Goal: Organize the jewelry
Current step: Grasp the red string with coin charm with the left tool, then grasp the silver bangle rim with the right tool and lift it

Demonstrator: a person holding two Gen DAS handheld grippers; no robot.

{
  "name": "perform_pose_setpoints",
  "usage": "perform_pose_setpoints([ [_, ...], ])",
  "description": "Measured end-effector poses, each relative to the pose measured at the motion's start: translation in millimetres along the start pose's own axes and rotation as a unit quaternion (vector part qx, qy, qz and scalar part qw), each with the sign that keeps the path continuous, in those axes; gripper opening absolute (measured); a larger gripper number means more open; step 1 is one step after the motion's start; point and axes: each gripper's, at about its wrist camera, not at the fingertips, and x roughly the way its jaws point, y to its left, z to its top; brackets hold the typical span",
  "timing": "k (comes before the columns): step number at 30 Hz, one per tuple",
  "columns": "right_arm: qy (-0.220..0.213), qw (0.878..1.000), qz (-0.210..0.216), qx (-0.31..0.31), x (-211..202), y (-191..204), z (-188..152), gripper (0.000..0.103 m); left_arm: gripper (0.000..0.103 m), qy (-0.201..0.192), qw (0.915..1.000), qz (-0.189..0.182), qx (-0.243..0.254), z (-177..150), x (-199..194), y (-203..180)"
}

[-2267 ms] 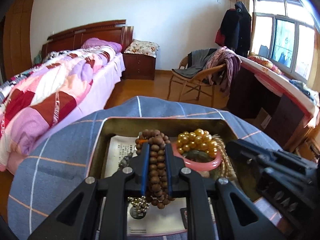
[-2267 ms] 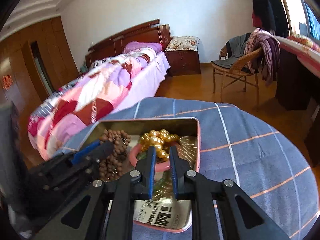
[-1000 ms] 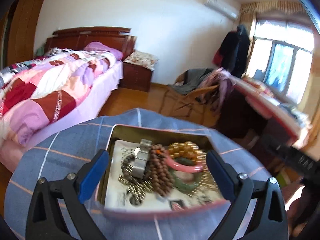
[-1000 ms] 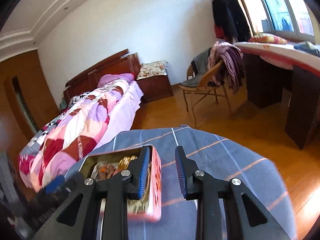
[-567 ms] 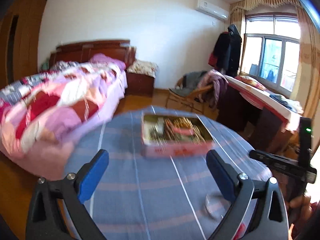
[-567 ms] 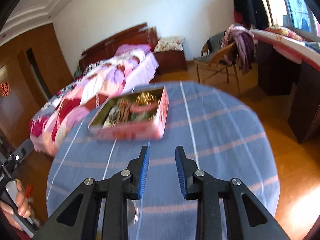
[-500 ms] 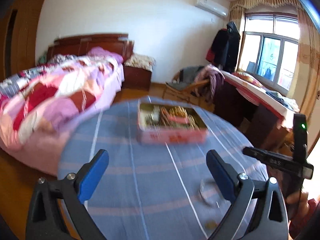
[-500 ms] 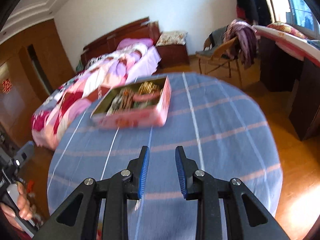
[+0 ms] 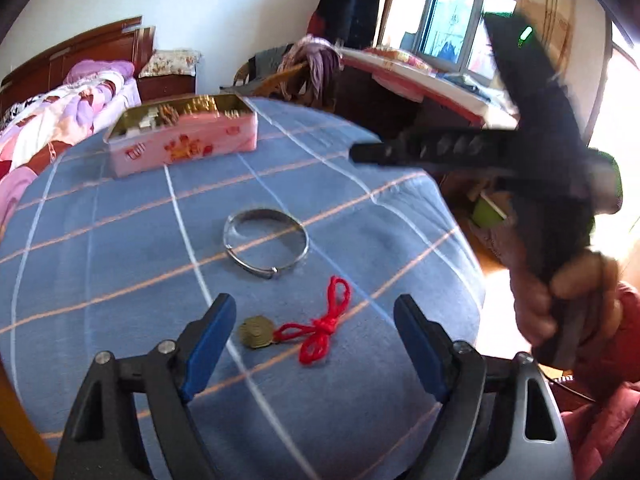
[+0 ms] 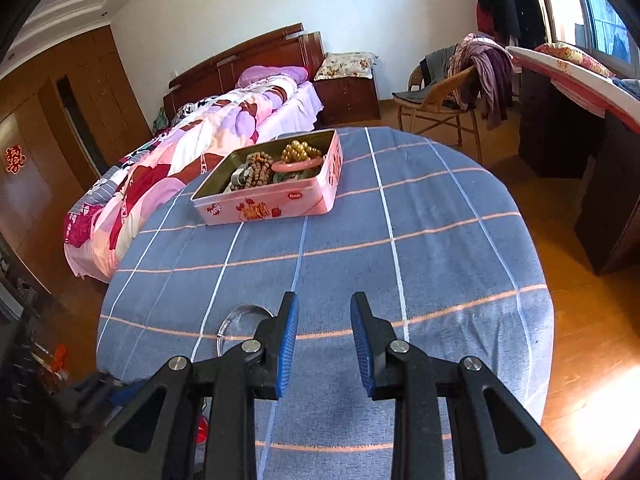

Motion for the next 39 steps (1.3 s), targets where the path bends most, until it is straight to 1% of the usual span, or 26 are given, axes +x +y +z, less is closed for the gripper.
perform_pose_setpoints([
  [1, 0.000, 1.000, 0.001, -0.001, -0.4, 0.6, 1.1, 0.027, 0.061, 0.020, 0.9998, 0.002, -0.003, -0.6, 10.1, 1.8],
  [2, -0.001, 1.000, 0.001, -0.003, -0.6, 1.8, 1.0, 0.027, 0.054, 0.031, 0.9995, 0.004, -0.006, -2.1, 14.4, 1.8],
  [3, 0.000, 1.000, 0.001, -0.006, 0.3, 3.4, 0.3, 0.027, 0.054, 0.019, 0.9998, 0.008, -0.002, -2.0, 14.2, 1.8],
  [4, 0.002, 1.000, 0.001, -0.008, 1.3, 4.1, -0.2, 0.027, 0.054, 0.023, 0.9997, 0.008, -0.001, -3.3, 14.5, 1.2],
  [5, 0.004, 1.000, 0.001, -0.009, 3.1, 5.0, -0.9, 0.027, 0.049, 0.020, 0.9997, 0.013, 0.003, -3.2, 15.9, 0.8],
  [6, 0.009, 1.000, 0.003, -0.011, 6.3, 6.4, -2.0, 0.027, 0.039, 0.018, 0.9996, 0.021, 0.004, -5.7, 16.2, 1.1],
  [7, 0.013, 1.000, 0.004, -0.012, 8.7, 6.8, -2.8, 0.027, 0.031, 0.016, 0.9995, 0.026, 0.002, -8.4, 14.9, 3.3],
  [8, 0.017, 1.000, 0.005, -0.013, 11.4, 7.8, -3.8, 0.028, 0.012, 0.015, 0.9994, 0.029, -0.008, -8.0, 13.9, 9.4],
  [9, 0.023, 1.000, 0.007, -0.015, 14.6, 9.2, -5.1, 0.028, 0.007, 0.016, 0.9991, 0.023, -0.031, -7.4, 13.2, 19.1],
  [11, 0.033, 0.999, 0.012, -0.022, 18.7, 12.7, -8.0, 0.028, 0.007, 0.006, 0.9961, 0.004, -0.088, -8.9, 7.2, 41.6],
  [12, 0.036, 0.999, 0.015, -0.027, 20.4, 15.4, -9.8, 0.028, 0.007, -0.001, 0.9949, 0.009, -0.101, -8.9, 4.1, 48.4],
  [14, 0.041, 0.998, 0.020, -0.036, 22.3, 20.0, -12.3, 0.027, 0.007, -0.019, 0.9931, 0.014, -0.115, -9.1, -5.0, 58.5],
  [17, 0.053, 0.997, 0.028, -0.051, 30.2, 30.0, -15.4, 0.027, 0.007, -0.053, 0.9896, 0.002, -0.134, -5.4, -21.7, 68.2],
  [19, 0.061, 0.996, 0.028, -0.061, 36.9, 37.3, -17.2, 0.027, 0.007, -0.076, 0.9875, 0.008, -0.138, -1.1, -32.6, 71.6],
  [22, 0.075, 0.994, 0.031, -0.069, 48.1, 46.5, -19.8, 0.027, 0.007, -0.091, 0.9854, 0.017, -0.143, 7.2, -34.1, 77.2],
  [24, 0.080, 0.993, 0.023, -0.081, 54.5, 52.7, -21.2, 0.027, 0.007, -0.093, 0.9845, 0.032, -0.146, 11.7, -34.6, 80.1],
  [26, 0.080, 0.993, 0.014, -0.091, 57.7, 56.3, -23.4, 0.027, 0.007, -0.086, 0.9850, 0.049, -0.141, 13.9, -35.6, 80.5],
  [28, 0.074, 0.992, -0.002, -0.105, 59.2, 62.0, -23.8, 0.027, 0.007, -0.078, 0.9849, 0.073, -0.137, 17.7, -31.9, 79.9],
  [29, 0.076, 0.991, -0.011, -0.112, 60.6, 64.1, -24.3, 0.028, 0.007, -0.076, 0.9846, 0.077, -0.137, 16.7, -33.2, 80.4],
  [33, 0.076, 0.990, -0.021, -0.120, 59.1, 62.9, -25.6, 0.027, 0.007, -0.068, 0.9823, 0.109, -0.136, 19.9, -35.0, 80.5],
  [34, 0.087, 0.989, -0.025, -0.117, 62.4, 61.1, -26.5, 0.025, 0.007, -0.068, 0.9821, 0.113, -0.134, 20.6, -36.7, 80.0],
  [35, 0.093, 0.989, -0.024, -0.109, 65.4, 57.5, -27.6, 0.019, 0.007, -0.067, 0.9817, 0.121, -0.131, 22.1, -37.1, 79.3],
  [36, 0.088, 0.990, -0.028, -0.107, 64.1, 55.5, -28.0, 0.012, 0.007, -0.065, 0.9811, 0.128, -0.130, 23.3, -37.8, 78.6],
  [37, 0.086, 0.990, -0.032, -0.111, 63.4, 55.3, -27.3, 0.009, 0.007, -0.064, 0.9807, 0.133, -0.128, 24.3, -39.1, 78.1],
  [39, 0.091, 0.989, -0.031, -0.111, 62.9, 53.4, -26.2, 0.005, 0.007, -0.061, 0.9794, 0.149, -0.123, 25.8, -40.5, 76.8],
])
